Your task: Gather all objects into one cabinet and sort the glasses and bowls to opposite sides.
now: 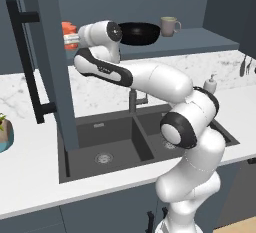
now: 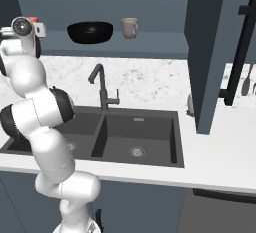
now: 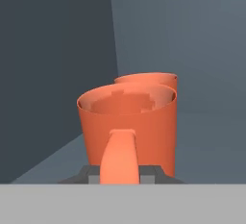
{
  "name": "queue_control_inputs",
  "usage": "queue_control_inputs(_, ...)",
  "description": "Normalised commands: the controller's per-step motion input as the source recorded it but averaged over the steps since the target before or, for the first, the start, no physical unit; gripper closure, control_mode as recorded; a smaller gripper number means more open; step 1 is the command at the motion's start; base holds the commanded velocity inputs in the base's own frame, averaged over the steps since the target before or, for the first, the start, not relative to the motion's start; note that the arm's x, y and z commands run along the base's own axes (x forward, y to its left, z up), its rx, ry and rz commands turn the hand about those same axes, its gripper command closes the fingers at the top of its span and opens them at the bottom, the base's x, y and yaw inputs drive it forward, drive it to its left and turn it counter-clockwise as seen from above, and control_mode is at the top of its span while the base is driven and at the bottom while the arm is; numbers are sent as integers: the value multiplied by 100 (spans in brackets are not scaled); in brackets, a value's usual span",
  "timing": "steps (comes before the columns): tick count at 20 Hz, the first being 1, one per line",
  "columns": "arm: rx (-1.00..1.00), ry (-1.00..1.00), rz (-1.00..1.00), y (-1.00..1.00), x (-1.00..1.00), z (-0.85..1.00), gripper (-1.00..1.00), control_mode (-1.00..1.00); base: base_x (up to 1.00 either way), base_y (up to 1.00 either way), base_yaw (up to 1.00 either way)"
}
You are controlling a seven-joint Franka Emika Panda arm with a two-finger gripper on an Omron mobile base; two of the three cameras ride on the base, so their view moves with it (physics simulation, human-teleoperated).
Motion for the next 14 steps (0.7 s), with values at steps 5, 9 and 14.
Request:
queue_control_inputs(5, 0, 0, 0, 19, 40, -8, 100, -100, 0, 0, 0)
queue_control_inputs(9, 0, 0, 0, 21, 36, -8, 100, -100, 0, 0, 0)
queue_control_inputs(14, 0, 1, 0, 16, 18, 0, -100, -100, 0, 0, 0)
